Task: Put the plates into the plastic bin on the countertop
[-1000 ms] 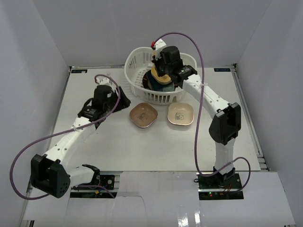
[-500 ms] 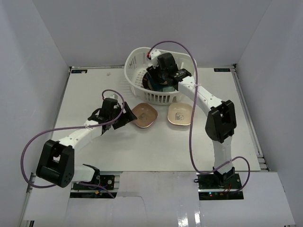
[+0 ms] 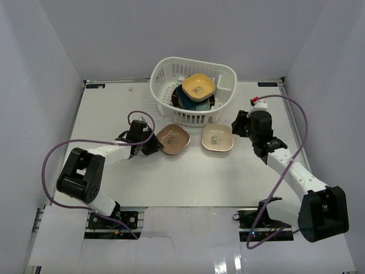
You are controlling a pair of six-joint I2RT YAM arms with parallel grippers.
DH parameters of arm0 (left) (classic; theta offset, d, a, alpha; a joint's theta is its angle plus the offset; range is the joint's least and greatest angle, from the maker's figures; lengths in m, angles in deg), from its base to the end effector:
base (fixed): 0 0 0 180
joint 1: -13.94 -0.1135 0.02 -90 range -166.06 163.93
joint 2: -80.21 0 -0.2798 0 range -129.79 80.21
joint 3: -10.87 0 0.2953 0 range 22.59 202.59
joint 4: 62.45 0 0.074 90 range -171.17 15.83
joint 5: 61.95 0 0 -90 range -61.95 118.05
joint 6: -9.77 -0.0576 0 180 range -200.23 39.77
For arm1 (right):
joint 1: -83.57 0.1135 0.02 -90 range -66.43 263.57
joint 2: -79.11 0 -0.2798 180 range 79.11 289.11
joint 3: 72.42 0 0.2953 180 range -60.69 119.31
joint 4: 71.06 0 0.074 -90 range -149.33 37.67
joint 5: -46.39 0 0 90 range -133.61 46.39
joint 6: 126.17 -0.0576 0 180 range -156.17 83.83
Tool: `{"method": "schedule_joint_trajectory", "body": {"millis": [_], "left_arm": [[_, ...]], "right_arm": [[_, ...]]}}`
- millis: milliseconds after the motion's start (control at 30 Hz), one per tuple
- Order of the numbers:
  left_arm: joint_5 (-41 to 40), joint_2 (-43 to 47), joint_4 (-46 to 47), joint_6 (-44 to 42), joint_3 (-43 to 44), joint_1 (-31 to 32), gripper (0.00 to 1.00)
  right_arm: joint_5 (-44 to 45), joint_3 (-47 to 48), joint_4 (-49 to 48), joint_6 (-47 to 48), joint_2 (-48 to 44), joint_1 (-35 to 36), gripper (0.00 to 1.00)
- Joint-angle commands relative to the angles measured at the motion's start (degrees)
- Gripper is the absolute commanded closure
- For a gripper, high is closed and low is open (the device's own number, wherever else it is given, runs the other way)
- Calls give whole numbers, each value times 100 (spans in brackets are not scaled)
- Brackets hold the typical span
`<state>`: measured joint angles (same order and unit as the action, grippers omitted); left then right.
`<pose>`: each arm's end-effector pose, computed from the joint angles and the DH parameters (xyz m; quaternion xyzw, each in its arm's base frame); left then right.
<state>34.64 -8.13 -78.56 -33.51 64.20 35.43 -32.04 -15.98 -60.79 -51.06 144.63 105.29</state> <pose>0.3103 -0.1293 0.1216 -0.1869 0.9229 -0.2312 0.2447 0.3004 0.1072 0.2783 0.0098 0.8138 0.1026 0.5720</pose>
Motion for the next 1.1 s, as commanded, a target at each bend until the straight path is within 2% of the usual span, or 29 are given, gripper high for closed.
{"method": "schedule_joint_trajectory", "body": {"millis": [0, 33, 67, 133, 167, 233, 367, 400, 433, 567, 600, 733, 867, 900, 1033, 1067], "left_arm": [[-114, -8, 219, -101, 111, -14, 55], [-210, -8, 149, -154, 146, -23, 60], [-306, 26, 0, -241, 207, -23, 73], [-413, 140, -115, -312, 234, -23, 83], [-395, 211, -229, -339, 234, -23, 93], [-291, 509, -396, -444, 217, -14, 100], [52, 1361, -1080, -725, 155, -5, 100], [131, 1850, -1178, -804, 129, -14, 100], [254, 2090, -1379, -822, 155, -5, 100], [115, 2883, -1907, -849, 760, 30, 100], [80, 2892, -1978, -875, 979, 21, 100], [79, 2138, -2163, -1068, 2402, 21, 100], [27, 952, -2128, -1139, 4043, 48, 100], [-8, 428, -2119, -1182, 4318, 48, 100], [-35, -937, -2225, -1288, 5637, 56, 100], [-105, -1201, -2303, -1314, 6187, 74, 100]], "right_arm": [[-1453, -621, -671, -997, 189, -799, 43], [-1682, -639, -724, -1006, 398, -844, 39], [-1772, -665, -777, -998, 514, -870, 38], [-2000, -648, -874, -1041, 838, -897, 36], [-1984, -709, -952, -1077, 936, -914, 36], [-2001, -788, -1128, -1164, 1216, -958, 36], [-2071, -876, -1488, -1384, 1735, -1116, 40], [-2071, -885, -1533, -1428, 1893, -1125, 43], [-2054, -885, -1568, -1481, 1947, -1126, 56], [-2098, -1034, -1788, -1648, 2000, -1126, 72], [-2098, -1060, -1788, -1674, 1913, -1126, 89], [-2141, -1411, -1744, -1744, 1281, -1126, 92], [-2405, -2069, -1578, -1806, 297, -1108, 92], [-2466, -2158, -1499, -1824, -157, -1091, 92], [-2529, -2379, -928, -1798, -1276, -854, 92], [-2528, -2379, -666, -1737, -1461, -757, 92]]}}
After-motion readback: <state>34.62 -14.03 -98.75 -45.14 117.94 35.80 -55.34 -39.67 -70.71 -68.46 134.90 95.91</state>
